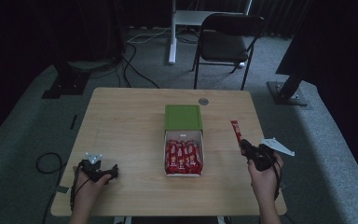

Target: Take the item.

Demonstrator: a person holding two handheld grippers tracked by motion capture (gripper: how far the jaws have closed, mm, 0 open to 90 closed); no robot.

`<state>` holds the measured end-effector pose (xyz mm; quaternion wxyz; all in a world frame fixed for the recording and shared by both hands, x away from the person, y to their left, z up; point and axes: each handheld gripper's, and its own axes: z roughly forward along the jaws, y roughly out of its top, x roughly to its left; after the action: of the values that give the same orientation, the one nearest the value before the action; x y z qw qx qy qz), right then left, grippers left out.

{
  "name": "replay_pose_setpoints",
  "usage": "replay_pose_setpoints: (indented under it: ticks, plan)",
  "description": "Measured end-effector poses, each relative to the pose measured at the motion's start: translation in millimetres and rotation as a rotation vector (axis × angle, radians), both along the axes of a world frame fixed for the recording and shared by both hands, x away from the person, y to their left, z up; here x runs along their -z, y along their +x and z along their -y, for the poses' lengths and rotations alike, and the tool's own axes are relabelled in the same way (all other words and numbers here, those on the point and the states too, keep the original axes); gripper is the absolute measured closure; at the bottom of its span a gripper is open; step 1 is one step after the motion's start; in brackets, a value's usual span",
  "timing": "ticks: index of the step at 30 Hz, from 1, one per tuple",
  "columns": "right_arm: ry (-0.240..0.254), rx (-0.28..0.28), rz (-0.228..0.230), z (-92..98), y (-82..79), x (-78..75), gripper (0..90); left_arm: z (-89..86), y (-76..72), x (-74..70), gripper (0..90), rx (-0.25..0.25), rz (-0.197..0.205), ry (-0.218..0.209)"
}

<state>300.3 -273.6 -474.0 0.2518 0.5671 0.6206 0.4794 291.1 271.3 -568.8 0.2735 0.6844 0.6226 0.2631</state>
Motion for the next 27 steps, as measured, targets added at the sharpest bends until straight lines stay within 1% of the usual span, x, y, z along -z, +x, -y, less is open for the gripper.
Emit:
replay_pose_setpoints:
  ticks: [11, 14, 18, 20, 22, 24, 25, 27]
  plan:
    - [-0.015, 0.084, -0.035, 24.1, 4.6, 22.9, 87.3, 0.0, 0.0, 0.0, 2.0, 0.0, 0.0, 0.0]
    - [-0.021, 0.107, -0.052, 31.0, 6.5, 31.7, 87.3, -0.1, 0.0, -0.1, 2.0, 0.001, -0.001, 0.001]
    - [-0.018, 0.127, -0.102, 39.0, 10.2, 45.2, 87.3, -0.1, -0.1, -0.1, 2.0, 0.001, -0.002, 0.002]
    - [-0.014, 0.139, -0.115, 42.2, 11.2, 52.0, 87.3, -0.1, -0.1, -0.1, 2.0, 0.001, -0.001, 0.002]
    - [-0.005, 0.154, -0.124, 45.8, 11.8, 58.1, 87.3, -0.1, 0.0, -0.1, 2.0, 0.001, -0.001, 0.001]
    - [-0.009, 0.175, -0.128, 49.9, 12.6, 63.2, 87.3, -0.1, 0.0, -0.1, 2.0, 0.001, -0.001, 0.001]
    - [-0.009, 0.175, -0.128, 49.9, 12.6, 63.2, 87.3, -0.1, 0.0, -0.1, 2.0, 0.001, -0.001, 0.001]
    - [-0.015, 0.206, -0.139, 56.9, 13.5, 69.3, 87.3, -0.1, 0.0, -0.1, 2.0, 0.001, -0.001, 0.002]
